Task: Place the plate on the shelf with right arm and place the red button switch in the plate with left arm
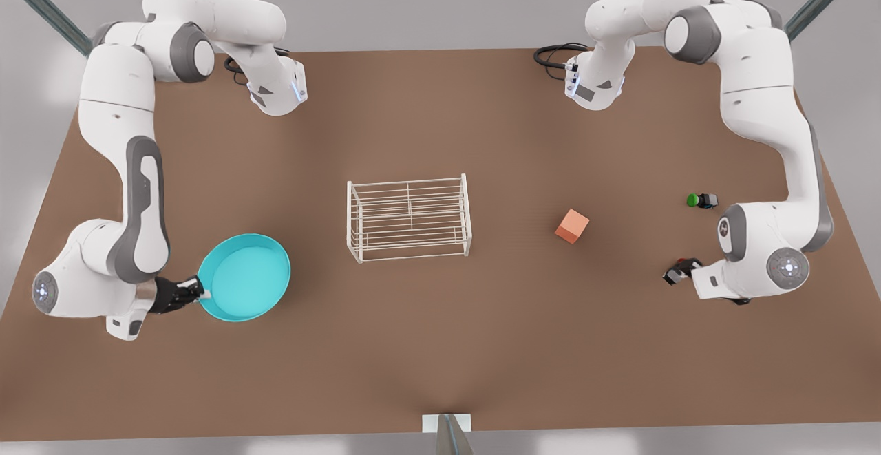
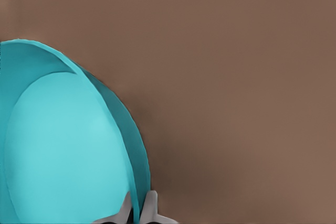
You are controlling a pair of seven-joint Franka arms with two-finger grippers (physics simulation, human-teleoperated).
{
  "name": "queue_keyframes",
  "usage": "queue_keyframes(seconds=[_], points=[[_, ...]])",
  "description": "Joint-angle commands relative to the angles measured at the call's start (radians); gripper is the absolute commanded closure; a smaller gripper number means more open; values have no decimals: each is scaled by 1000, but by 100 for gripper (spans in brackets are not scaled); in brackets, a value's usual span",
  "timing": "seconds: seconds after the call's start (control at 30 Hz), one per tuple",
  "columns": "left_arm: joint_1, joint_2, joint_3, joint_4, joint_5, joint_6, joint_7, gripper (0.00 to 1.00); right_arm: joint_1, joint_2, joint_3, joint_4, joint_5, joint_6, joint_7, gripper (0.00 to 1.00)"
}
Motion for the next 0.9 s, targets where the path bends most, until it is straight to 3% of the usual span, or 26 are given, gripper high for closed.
queue_keyframes(seconds=[0.0, 0.1, 0.47, 0.57, 0.7, 0.87], points=[[14, 13, 0, -16, -1, 7, 73, 0, 74, -38, 1, 0, -48, -124, 250, 86], [41, 15, 0, -71, -1, 97, 103, 0, 188, -85, 1, 0, -59, -144, 436, 86], [40, 6, 0, -140, 27, 218, 116, 0, 186, -163, -5, 0, -44, -261, 477, 86], [40, 0, 0, -152, 31, 220, 113, 0, 191, -177, 64, -6, -54, -256, 577, 85], [40, -5, 0, -176, 31, 261, 111, 0, 361, -177, 68, -17, -119, -218, 718, 84], [43, -3, 0, -197, 31, 289, 111, 0, 429, -295, 70, -250, -139, -31, 890, 82]])
